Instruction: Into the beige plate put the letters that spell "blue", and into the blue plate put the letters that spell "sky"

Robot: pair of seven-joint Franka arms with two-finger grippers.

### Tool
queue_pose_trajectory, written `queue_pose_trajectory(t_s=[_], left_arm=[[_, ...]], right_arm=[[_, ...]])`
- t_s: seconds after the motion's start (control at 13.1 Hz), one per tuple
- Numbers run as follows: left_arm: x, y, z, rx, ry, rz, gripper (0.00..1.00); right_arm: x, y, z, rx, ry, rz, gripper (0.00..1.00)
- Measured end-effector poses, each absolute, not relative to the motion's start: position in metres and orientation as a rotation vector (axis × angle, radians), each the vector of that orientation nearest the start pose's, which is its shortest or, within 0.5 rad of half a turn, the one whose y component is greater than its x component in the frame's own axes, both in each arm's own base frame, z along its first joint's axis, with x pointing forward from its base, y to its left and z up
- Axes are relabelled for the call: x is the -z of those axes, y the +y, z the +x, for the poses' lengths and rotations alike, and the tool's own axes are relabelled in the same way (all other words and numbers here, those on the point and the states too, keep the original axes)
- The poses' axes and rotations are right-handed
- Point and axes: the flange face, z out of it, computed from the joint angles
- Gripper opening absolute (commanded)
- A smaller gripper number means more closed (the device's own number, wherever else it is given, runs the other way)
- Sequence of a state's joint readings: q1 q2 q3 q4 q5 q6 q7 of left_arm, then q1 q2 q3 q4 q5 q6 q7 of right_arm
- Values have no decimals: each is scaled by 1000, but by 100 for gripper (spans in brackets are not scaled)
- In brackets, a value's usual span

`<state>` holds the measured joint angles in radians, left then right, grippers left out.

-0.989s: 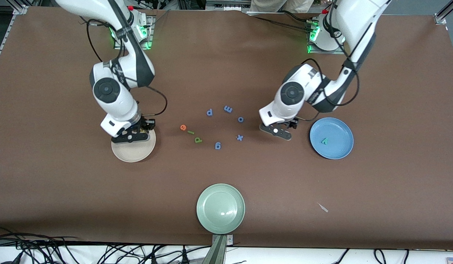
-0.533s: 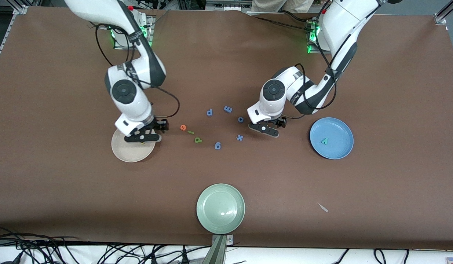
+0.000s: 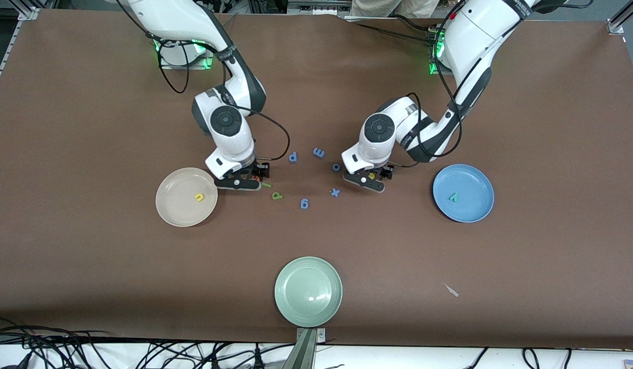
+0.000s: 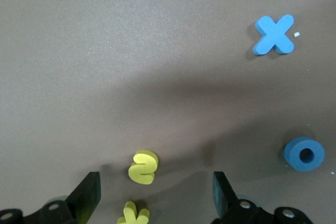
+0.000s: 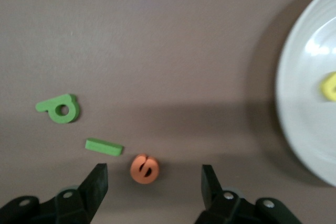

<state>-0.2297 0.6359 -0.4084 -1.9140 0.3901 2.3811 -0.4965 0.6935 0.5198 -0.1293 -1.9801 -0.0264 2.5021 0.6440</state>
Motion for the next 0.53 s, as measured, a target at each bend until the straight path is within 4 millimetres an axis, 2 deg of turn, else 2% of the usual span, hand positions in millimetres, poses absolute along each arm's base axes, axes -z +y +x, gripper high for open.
queue_pose_trajectory(t_s=[0.08, 0.23, 0.3, 0.46, 0.53], left_arm=[[-172, -356, 500, -85, 615, -2999, 66], [-168, -353, 501, -69, 645, -2973, 35], [-168, -354, 501, -64, 646, -2977, 30], [-169, -356, 500, -58, 653, -2981, 6], [-170, -356, 501, -56, 652, -2981, 0]], right_arm=[[-197, 333, 514, 81, 68, -3203, 77], [-187, 333, 513, 99, 66, -3197, 72], [-182, 332, 512, 105, 66, -3195, 69], [-175, 329, 509, 106, 65, -3195, 64], [-174, 328, 509, 110, 65, -3193, 58]])
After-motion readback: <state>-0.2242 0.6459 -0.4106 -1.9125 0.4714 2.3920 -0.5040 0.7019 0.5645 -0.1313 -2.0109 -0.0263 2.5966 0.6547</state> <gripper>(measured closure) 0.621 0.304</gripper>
